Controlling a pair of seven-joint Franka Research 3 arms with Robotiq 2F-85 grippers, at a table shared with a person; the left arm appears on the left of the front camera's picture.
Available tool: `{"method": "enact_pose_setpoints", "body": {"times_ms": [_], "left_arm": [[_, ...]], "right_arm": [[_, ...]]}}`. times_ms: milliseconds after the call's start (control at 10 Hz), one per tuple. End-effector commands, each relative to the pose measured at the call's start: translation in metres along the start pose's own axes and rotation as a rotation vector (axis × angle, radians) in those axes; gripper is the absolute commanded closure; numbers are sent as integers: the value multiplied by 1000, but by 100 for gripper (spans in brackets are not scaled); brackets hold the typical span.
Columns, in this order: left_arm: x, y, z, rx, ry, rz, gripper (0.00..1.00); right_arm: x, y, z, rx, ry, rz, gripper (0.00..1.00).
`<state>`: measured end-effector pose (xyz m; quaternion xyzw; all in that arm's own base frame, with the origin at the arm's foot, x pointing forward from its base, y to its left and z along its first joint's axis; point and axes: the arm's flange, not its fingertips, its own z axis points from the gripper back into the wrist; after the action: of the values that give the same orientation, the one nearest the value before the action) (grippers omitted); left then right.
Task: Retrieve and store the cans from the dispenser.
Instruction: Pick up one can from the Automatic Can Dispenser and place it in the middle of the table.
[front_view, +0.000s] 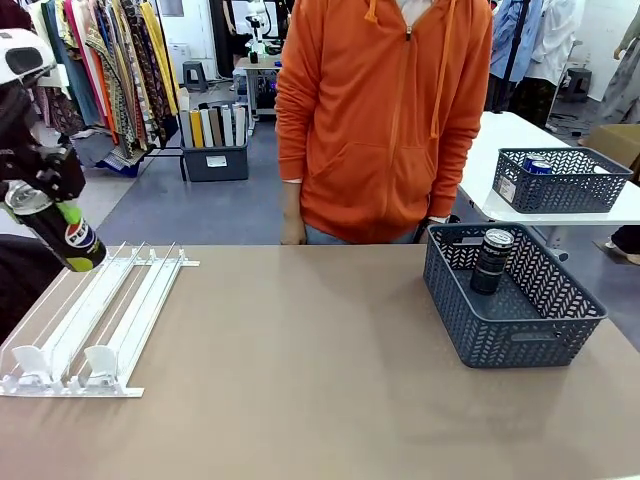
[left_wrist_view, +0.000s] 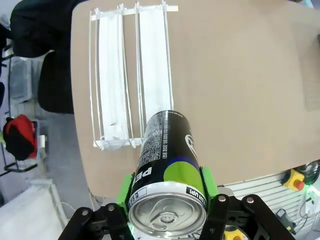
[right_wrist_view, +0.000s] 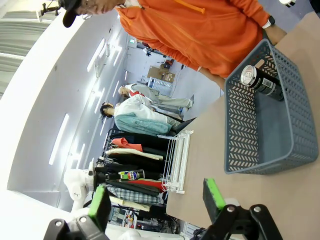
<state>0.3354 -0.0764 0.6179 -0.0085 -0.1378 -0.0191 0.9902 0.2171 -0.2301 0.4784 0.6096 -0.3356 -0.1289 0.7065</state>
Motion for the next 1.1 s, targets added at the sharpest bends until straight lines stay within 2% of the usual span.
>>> {"method": "enact_pose_setpoints", "body": {"times_ms": [0,400,500,600,700,800,900,1000], "left_arm": [[5,-6,-21,23,44,-17,100],[5,-6,-21,23,44,-17,100],[5,-7,-30,14,69,-15,100],[11,-9,-34,-53,40,-18,100],[33,-33,-39,-79,41,-47,100],[61,-72,-46,-119,24,-177,100],[92,-133,-58,-195,32,-299,100],[114,-192,-83,-227,132,-350,100]], "right_arm": [[3,2,-2,22,-17,18,0],[3,2,-2,22,-17,18,0],[3,2,-2,22,-17,18,0],[3,2,-2,22,-17,18,0],[3,2,-2,22,-17,18,0],[3,2,-2,22,-17,18,0],[3,2,-2,22,-17,18,0],[3,2,-2,22,-17,18,0]]}}
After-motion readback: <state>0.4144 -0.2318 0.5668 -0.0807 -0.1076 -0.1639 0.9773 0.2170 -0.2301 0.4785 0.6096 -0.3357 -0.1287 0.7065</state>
